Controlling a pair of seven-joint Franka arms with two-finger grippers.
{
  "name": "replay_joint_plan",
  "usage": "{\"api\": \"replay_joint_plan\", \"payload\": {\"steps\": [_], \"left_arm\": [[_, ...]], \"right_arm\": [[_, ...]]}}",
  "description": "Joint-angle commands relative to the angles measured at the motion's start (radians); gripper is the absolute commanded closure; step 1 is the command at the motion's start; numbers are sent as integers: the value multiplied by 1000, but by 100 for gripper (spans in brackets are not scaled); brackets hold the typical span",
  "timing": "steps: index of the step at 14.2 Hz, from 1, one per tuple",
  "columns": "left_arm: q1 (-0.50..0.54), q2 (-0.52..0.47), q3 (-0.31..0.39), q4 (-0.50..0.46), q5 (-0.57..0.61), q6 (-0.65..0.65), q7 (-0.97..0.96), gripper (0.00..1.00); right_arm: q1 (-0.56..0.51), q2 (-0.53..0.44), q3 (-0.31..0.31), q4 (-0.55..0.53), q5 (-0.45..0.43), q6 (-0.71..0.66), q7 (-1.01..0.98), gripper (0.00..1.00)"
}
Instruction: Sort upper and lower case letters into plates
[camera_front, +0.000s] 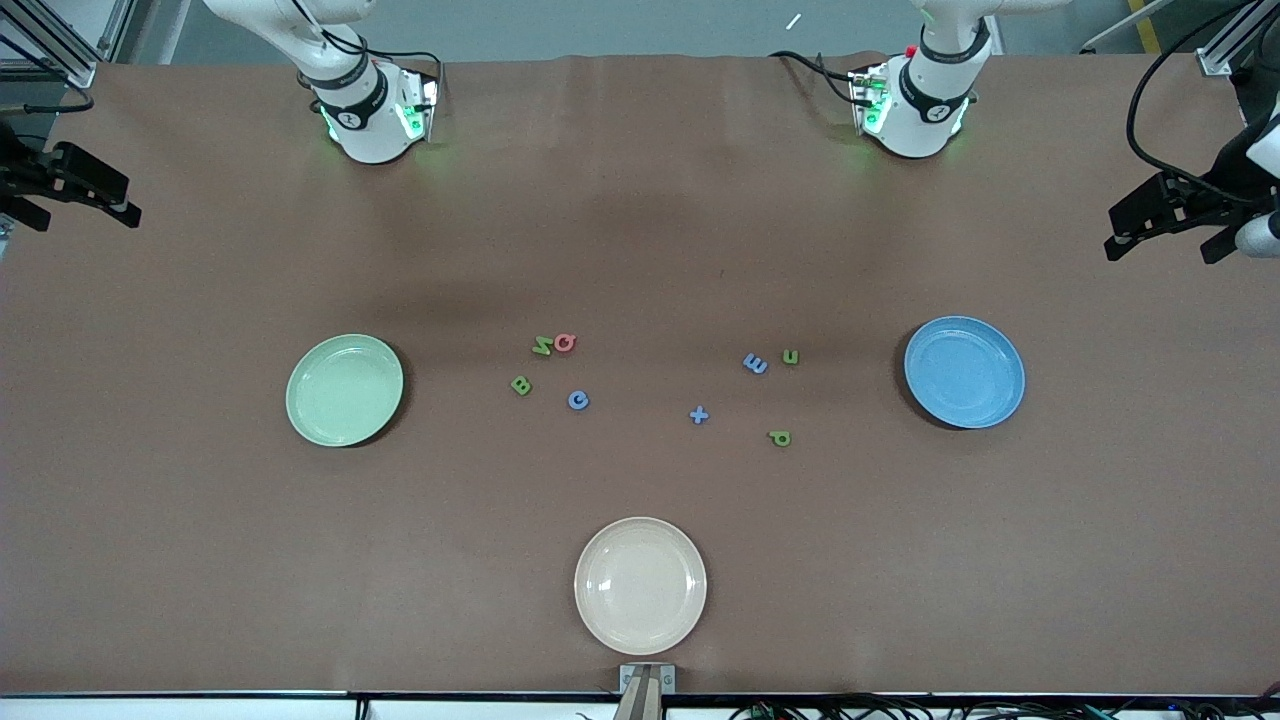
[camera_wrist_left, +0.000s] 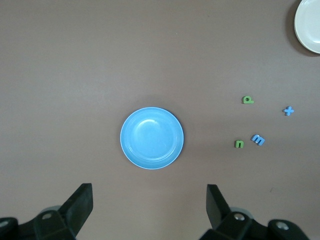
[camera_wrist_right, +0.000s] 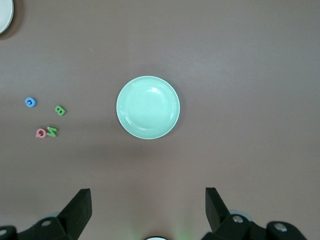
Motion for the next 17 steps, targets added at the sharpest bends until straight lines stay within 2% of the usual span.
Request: {"api": "replay_joint_plan", "payload": {"steps": [1,12,15,17], "left_arm": [[8,-13,-8,-6,18,-9,22,0],[35,0,-2,-7,1,-45,15,0],[21,55,-9,-21,-26,-46,3,0],[6,114,-38,-26,-45,-28,-30,0]], "right_arm": [[0,-2,4,2,14,-7,28,0],[-6,-1,3,2,6,-4,-9,0],[-8,-1,-1,0,13,-2,-10,0],[-9,-1,-1,2,13,-4,-9,0]]}}
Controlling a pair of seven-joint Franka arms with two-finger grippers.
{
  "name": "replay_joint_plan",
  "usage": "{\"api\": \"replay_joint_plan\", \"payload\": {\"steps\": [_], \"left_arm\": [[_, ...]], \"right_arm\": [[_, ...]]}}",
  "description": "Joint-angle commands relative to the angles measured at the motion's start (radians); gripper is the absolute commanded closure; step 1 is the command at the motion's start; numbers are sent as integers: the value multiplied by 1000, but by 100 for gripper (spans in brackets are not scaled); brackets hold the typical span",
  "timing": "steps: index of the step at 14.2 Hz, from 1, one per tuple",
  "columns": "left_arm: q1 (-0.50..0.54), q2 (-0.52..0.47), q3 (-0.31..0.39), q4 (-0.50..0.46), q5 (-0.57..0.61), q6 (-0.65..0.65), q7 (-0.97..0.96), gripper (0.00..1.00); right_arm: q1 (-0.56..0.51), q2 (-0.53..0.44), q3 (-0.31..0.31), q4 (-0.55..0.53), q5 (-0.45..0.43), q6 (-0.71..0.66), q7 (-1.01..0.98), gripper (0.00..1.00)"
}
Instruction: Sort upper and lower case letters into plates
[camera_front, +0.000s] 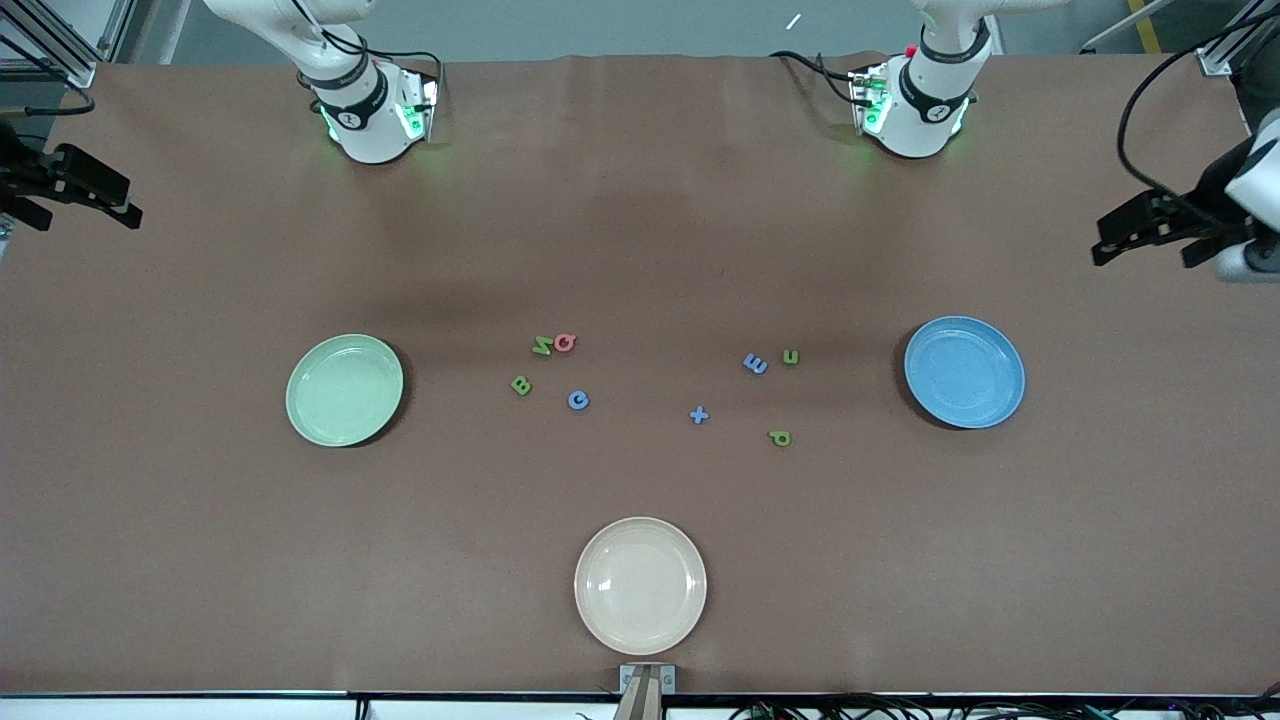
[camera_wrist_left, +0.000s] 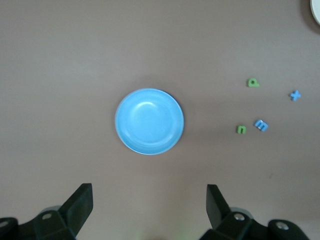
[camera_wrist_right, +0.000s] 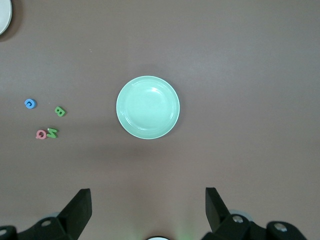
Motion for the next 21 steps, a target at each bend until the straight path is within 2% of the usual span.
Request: {"api": "replay_joint_plan", "payload": {"steps": [1,3,6,9,12,14,16,18,21], "left_arm": [[-19,88,-52,7,-16,41,-77,0],[-42,159,-86,7,-10,111,-179,0],[-119,287,-91,8,6,244,-307,0],[-185,401,-90,8,15,376,-404,0],[-261,514,-91,8,84,546,-545,0],[-315,591,-88,10,116,648,-639,0],[-335,637,-93,10,199,683,-693,0],[-344,665,-93,4,201,716,-696,0],[-349,674,-93,-45,201,814,-696,1]], "right_arm": [[-9,-2,1,3,12,-5,-8,0],[-11,-2,1,8,9,-5,1,0],[-17,35,1,12,0,11,-8,0],[-63,114,1,14,5,71,-11,0],[-93,200,1,17,-2,114,-16,0],[-95,214,1,28,-8,116,-13,0],[-89,217,1,17,-6,120,8,0],[-93,237,3,22,-6,117,144,0],[-98,279,3,37,1,131,179,0]]}}
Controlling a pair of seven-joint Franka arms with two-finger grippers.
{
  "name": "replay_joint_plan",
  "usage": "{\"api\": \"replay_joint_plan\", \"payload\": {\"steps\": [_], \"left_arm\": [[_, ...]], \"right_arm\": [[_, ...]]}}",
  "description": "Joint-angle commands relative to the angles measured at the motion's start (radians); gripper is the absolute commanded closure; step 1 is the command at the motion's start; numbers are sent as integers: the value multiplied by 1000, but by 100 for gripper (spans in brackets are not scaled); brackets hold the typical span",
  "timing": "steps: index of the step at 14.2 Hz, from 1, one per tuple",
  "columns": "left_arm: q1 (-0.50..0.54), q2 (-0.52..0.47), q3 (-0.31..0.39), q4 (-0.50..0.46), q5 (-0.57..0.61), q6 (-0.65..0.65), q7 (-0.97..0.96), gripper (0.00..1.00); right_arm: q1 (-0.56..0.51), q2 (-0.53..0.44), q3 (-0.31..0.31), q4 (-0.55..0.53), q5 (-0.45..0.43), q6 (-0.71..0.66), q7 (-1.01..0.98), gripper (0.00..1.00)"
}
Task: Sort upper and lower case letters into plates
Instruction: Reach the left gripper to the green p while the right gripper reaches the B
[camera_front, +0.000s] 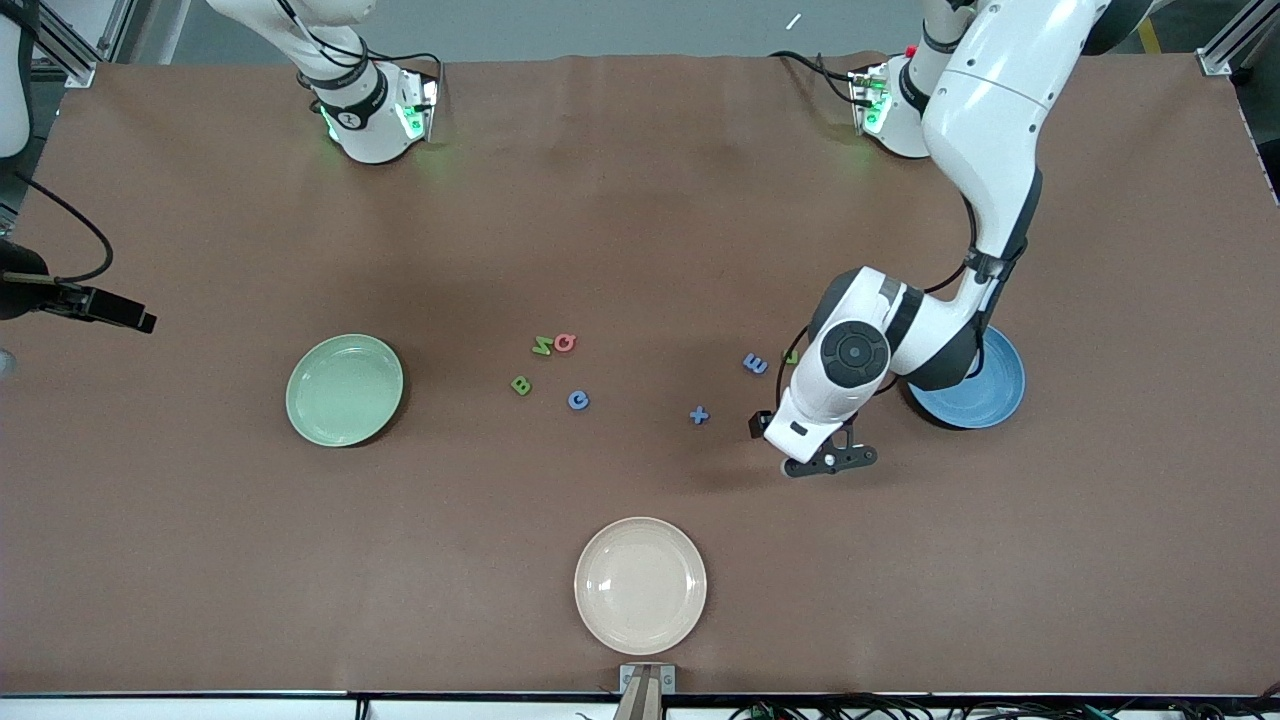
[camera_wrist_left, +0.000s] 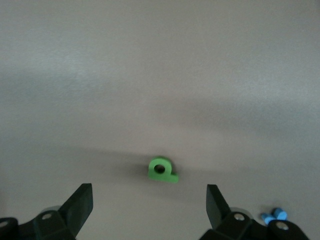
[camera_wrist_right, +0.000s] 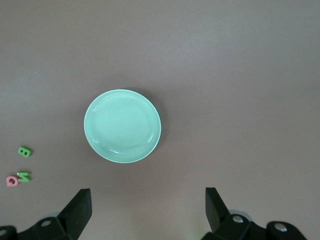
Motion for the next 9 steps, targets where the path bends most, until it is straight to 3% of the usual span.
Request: {"api": "replay_joint_plan", "payload": {"steps": [1,5,9], "left_arm": [[0,-2,1,-29,22,64,-12,1],[-11,43,1,-25,22,123,-12,7],[-19,61,2,-31,31,134,-12,23]], "right_arm": [[-16,40,10,14,17,30,65,0],[52,65,15,-113,109,236,310,0],[196,125,13,-146,110,348,591,0]]}}
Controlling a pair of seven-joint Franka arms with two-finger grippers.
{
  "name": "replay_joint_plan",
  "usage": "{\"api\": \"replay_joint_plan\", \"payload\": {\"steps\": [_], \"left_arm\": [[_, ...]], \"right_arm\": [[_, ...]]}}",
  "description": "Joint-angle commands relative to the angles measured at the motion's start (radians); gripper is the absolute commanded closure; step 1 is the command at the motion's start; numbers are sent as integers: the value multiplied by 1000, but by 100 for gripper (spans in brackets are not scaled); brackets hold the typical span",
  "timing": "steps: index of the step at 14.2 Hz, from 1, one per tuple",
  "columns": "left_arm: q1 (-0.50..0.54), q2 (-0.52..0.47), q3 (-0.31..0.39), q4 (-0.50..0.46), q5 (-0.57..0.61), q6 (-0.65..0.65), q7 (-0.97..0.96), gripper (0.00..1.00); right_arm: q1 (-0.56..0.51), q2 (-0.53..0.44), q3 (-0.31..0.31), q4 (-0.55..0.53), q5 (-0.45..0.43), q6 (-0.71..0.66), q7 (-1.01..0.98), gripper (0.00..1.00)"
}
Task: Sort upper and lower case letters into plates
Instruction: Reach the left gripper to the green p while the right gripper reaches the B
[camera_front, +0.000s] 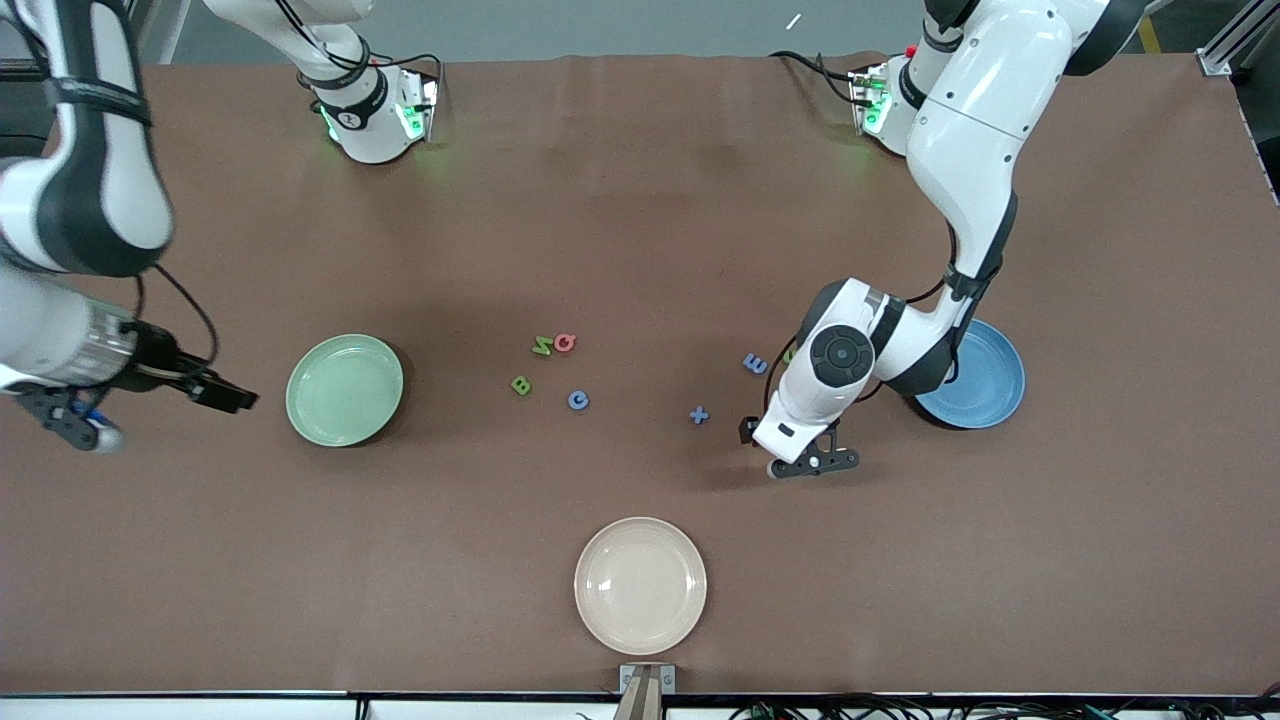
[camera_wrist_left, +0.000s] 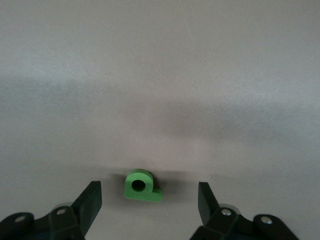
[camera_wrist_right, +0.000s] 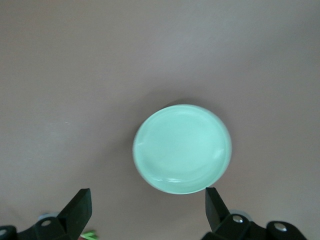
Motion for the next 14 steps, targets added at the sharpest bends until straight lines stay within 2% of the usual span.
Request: {"api": "replay_joint_plan", "payload": {"steps": [1,4,7,10,14], "left_arm": [[-9,11,3,-9,38,15,-12,26],[-9,16,3,-9,47,15,-12,34],[-7,16,3,-9,47,15,-12,41],[-6,16,4,-9,47,17,-12,45],[-6,16,6,-10,49,17,-12,55]], "right_arm": [[96,21,-6,-43,8,88,168,0],[206,79,-6,-83,7,214,327,0],[279,110,-6,-104,7,265,344,0],[317,111,-6,-205,7,404,408,0],[375,169,-6,-218,4,443,466,0]]}}
